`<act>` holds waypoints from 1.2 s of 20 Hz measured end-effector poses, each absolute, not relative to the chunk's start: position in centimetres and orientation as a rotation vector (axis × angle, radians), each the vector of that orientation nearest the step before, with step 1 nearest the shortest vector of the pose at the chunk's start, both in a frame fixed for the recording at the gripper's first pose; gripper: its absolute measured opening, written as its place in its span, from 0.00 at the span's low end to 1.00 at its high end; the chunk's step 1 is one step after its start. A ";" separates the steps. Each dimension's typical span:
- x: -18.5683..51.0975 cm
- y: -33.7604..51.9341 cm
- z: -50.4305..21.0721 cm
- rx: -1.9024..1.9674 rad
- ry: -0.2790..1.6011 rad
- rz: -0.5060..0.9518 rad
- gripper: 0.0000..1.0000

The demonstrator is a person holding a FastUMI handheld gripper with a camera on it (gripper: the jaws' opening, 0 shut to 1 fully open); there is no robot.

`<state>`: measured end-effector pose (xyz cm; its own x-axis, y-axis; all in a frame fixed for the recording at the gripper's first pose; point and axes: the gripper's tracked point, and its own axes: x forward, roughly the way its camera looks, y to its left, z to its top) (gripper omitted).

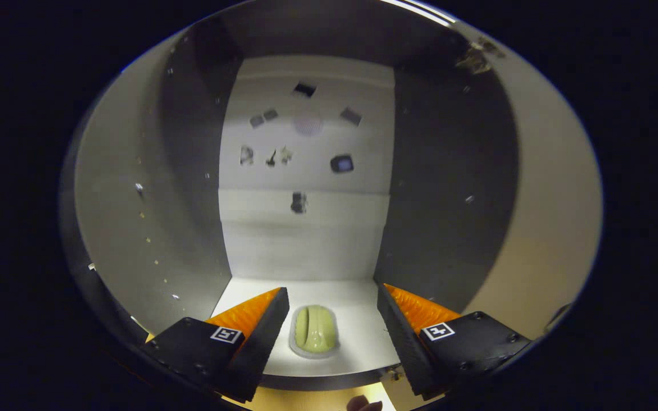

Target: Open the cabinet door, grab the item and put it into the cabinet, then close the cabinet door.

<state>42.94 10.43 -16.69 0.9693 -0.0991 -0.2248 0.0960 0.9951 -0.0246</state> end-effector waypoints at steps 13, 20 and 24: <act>22.6 6.3 -4.2 0.006 -0.075 -0.172 0.98; 11.3 2.9 -2.7 -0.005 -0.095 -0.193 0.98; 5.1 -3.5 -2.5 -0.046 -0.079 -0.305 0.98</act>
<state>5.15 -3.51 -2.52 0.9508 -0.2981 0.0847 0.3017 0.9528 -0.0330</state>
